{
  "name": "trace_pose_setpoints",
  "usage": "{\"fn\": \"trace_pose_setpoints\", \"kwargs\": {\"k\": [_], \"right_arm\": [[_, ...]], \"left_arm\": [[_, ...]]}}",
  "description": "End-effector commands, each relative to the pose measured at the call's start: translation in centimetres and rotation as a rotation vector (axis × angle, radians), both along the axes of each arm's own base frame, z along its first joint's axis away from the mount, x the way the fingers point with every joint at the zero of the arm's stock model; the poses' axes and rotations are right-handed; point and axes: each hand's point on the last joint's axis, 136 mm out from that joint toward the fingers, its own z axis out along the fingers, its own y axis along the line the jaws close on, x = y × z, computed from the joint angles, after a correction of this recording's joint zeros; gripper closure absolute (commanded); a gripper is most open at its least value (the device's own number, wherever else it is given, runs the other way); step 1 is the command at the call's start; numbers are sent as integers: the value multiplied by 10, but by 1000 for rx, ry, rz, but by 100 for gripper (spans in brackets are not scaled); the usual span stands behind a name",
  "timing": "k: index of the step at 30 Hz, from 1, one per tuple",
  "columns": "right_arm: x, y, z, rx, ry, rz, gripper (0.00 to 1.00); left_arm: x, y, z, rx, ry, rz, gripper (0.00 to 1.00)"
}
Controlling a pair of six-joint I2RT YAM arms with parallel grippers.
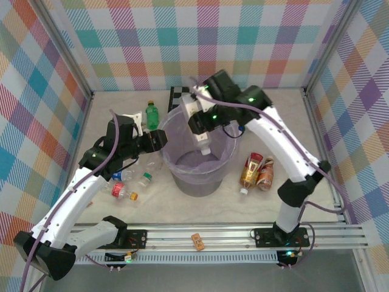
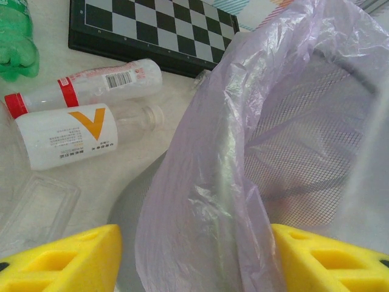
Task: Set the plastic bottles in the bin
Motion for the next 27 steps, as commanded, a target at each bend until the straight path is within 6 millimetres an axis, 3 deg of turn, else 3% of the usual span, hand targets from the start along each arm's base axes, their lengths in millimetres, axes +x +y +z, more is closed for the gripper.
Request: {"fn": "trace_pose_setpoints", "kwargs": {"k": [1, 14, 27], "right_arm": [[-6, -17, -31, -230, 1, 45, 73], [-21, -17, -105, -419, 206, 164, 72], [-25, 11, -167, -347, 312, 177, 64]], "left_arm": [[2, -6, 2, -12, -10, -10, 38], [10, -6, -7, 15, -2, 1, 38], [17, -6, -10, 26, -4, 11, 39]]}}
